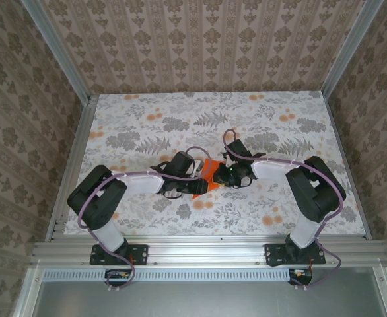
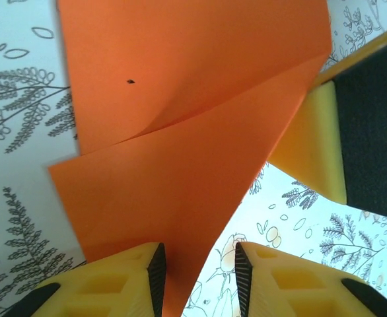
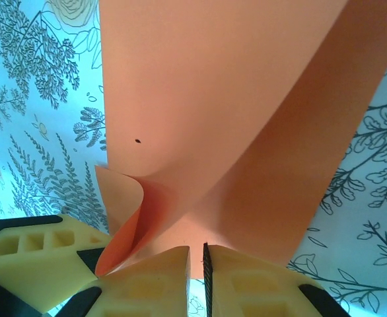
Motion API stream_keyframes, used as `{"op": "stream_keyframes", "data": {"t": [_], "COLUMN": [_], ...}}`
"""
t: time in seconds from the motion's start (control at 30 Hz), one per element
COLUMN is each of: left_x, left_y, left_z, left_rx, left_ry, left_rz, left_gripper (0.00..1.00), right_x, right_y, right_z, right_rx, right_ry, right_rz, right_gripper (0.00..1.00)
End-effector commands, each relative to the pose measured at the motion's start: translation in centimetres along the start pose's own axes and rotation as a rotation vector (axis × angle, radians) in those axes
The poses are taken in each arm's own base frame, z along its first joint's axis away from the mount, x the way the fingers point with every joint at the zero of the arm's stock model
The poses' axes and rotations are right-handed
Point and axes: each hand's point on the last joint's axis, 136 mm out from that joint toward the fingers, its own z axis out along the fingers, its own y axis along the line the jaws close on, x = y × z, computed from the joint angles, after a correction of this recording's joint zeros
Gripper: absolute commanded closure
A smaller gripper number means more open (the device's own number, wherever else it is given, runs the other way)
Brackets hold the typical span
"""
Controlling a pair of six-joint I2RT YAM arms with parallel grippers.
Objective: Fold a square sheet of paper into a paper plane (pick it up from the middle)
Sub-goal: Fourth fold the wing at the center of the table.
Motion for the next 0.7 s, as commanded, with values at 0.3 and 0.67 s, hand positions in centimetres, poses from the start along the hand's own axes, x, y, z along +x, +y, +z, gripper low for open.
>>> {"op": "stream_keyframes", "data": {"t": [0.3,0.67], "left_x": [-0.2,-0.2], "left_y": [0.1,0.3], "left_z": [-1.5,-1.1], "left_rx": [-0.224,-0.276], "left_ry": [0.005,0.03], "left_rz": [0.197,0.247], "left_gripper": [0.53,0.68], "right_x": [-0.1,0.0], "right_y": [0.6,0.5], "right_z": [0.7,0.8], "right_rx": [-0.034,-0.034], "right_ry": [0.006,0.008], "right_rz": [0.028,0.029], "right_gripper": [0.85,0.85]}}
